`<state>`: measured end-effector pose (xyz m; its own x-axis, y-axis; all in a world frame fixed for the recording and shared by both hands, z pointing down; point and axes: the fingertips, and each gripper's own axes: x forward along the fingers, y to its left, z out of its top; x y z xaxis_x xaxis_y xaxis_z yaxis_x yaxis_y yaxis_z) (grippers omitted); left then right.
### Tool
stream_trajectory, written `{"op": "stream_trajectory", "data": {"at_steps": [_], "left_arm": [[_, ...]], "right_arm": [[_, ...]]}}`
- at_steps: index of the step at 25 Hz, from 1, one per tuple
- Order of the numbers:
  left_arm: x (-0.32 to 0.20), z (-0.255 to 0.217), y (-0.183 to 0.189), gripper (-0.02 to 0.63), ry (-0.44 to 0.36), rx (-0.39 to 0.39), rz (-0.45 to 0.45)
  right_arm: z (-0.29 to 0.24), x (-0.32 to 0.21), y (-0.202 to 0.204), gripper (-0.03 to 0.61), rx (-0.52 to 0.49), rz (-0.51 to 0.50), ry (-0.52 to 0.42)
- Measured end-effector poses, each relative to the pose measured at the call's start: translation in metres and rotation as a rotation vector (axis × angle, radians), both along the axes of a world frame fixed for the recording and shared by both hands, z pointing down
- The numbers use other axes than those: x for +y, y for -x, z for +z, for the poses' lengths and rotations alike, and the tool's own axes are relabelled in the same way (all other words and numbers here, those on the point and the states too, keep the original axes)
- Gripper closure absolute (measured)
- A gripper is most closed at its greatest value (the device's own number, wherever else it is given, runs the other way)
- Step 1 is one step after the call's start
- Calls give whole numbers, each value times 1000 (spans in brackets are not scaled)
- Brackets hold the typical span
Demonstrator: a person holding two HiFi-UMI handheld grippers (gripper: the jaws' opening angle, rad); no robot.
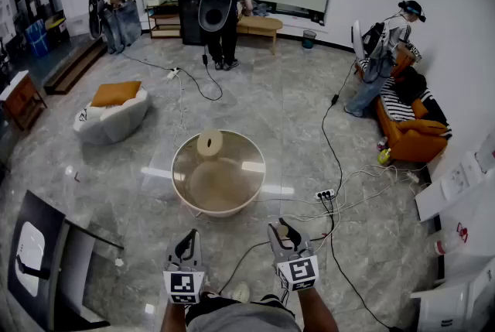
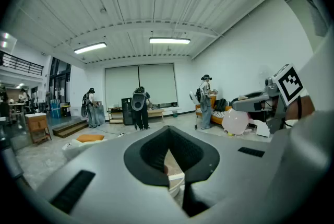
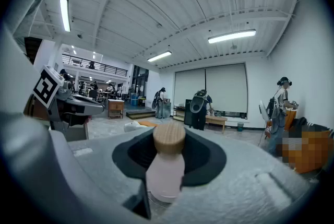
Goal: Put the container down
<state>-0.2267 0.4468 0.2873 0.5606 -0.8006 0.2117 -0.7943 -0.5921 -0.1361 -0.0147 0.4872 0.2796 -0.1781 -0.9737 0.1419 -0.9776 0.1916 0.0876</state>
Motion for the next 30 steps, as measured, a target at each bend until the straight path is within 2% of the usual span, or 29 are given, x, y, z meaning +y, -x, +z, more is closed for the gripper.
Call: {"op": "stream_trajectory", "data": {"at_steps": [10, 18, 23, 30], "left_arm": [[-2, 8, -23, 600, 19, 7, 31], [-29, 9, -54, 600, 11, 12, 94], [-70, 13, -75, 600, 15, 10, 113], [-155, 21, -94, 600, 38, 7, 126]], "right_arm": [[-1, 0, -15, 456, 1, 5, -7], [-4, -16, -29, 456, -1, 39, -14], [-1, -53, -43, 457, -1, 45, -14], [2, -140, -56, 457, -11, 39, -6]]}}
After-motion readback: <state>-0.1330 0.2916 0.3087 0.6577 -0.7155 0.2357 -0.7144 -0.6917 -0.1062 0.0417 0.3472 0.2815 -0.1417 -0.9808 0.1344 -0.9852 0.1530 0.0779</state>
